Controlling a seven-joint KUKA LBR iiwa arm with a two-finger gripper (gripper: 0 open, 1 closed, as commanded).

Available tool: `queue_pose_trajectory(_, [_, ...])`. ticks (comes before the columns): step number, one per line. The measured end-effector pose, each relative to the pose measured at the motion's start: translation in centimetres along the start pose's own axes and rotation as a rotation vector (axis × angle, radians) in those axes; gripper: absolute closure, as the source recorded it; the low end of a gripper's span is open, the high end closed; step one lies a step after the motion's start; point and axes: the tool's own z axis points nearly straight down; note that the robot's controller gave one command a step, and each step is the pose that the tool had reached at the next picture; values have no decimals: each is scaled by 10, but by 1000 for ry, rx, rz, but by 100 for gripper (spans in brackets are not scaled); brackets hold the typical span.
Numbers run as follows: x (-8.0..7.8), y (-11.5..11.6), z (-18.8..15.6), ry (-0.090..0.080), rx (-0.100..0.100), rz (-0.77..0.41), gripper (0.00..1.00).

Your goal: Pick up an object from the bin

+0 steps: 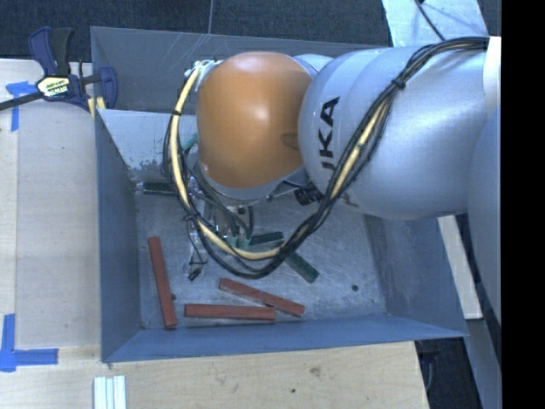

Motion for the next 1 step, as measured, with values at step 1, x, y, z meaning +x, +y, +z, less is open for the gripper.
queue_pose_trajectory(1, [-13, -75, 117, 1, 4, -62, 0])
